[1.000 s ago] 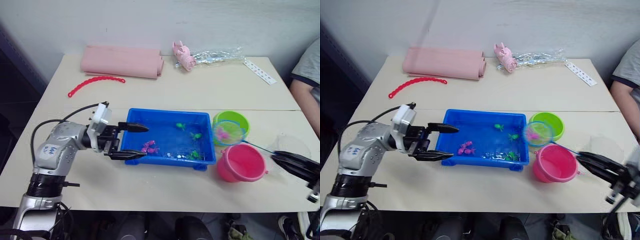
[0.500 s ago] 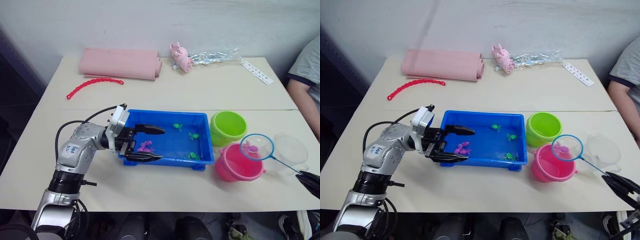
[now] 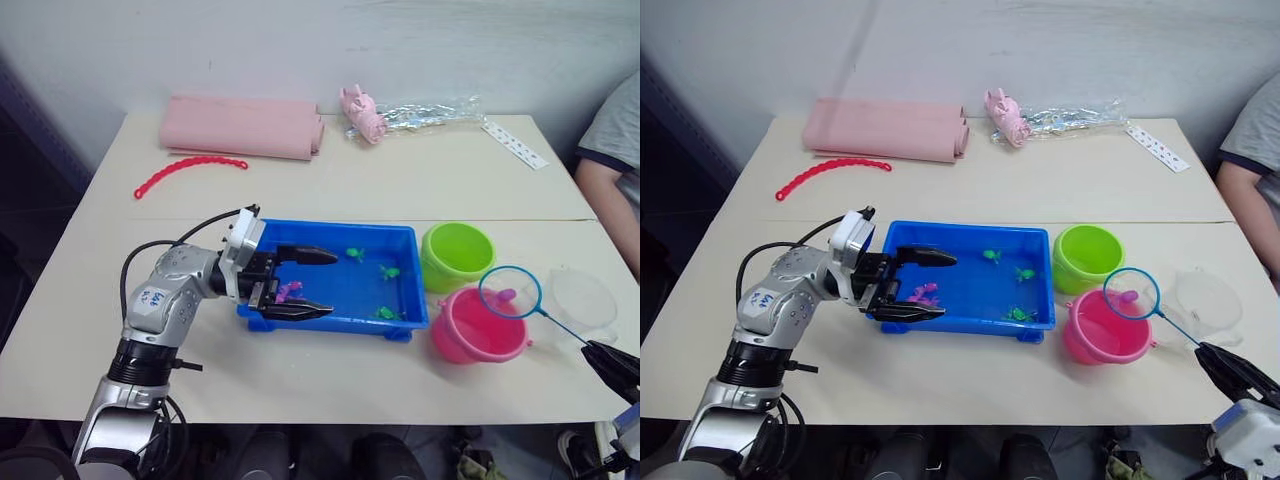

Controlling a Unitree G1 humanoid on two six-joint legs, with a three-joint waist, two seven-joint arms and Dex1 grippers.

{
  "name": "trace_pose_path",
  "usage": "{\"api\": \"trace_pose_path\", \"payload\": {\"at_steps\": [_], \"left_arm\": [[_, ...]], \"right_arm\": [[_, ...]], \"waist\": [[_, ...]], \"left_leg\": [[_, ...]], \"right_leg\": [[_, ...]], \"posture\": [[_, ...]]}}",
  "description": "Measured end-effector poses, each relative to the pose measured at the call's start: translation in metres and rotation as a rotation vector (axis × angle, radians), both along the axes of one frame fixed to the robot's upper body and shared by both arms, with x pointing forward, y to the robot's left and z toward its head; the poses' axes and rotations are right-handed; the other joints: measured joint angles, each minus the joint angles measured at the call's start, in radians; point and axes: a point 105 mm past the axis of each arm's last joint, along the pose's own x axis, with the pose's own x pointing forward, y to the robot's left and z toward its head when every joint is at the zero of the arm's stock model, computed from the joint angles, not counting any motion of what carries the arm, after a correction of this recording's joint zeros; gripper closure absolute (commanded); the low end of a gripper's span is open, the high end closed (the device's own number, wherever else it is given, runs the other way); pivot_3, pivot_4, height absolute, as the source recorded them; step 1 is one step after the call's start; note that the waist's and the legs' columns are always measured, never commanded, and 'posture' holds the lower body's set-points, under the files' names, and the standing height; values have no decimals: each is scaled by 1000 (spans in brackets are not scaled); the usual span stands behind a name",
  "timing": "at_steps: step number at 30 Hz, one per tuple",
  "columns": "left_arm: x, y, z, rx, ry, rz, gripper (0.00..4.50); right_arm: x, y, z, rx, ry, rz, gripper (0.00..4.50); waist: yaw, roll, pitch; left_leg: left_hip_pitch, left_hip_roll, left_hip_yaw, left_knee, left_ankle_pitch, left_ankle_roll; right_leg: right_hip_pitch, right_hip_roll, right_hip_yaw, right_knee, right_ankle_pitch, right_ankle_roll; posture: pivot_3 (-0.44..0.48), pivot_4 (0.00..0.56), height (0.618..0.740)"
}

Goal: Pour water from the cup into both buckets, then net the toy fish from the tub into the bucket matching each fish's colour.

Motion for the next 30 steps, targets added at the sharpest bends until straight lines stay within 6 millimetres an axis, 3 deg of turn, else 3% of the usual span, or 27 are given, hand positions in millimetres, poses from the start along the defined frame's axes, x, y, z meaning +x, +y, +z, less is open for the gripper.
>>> {"api": "trace_pose_path", "payload": {"at_steps": [11, 18, 22, 30], "left_arm": [[3, -6, -4, -20, 21, -1, 62], [9, -8, -2, -28, 8, 13, 62], [10, -11, -2, -40, 10, 21, 62], [9, -12, -9, -47, 36, 34, 62]], "right_arm": [[-14, -5, -5, -231, -108, -49, 4500], [-15, 8, -13, -269, -146, -28, 4500], [-19, 2, -25, -263, -125, -108, 4500], [-20, 14, -22, -274, -171, -109, 4500]], "waist": [[0, 0, 0], [1, 0, 0], [1, 1, 0], [-2, 1, -1]], "left_leg": [[0, 0, 0, -1, 0, 0], [0, 0, 0, -1, 0, -1], [0, 0, 0, -2, 0, -1], [1, 0, 0, -3, 1, -2]], "right_leg": [[0, 0, 1, 0, 0, 0], [0, 0, 1, 0, 0, -1], [0, 0, 1, 0, -1, -1], [0, 1, 2, 0, -1, -1]], "posture": [[0, 150, 740], [0, 150, 740], [0, 150, 740], [0, 150, 740]]}}
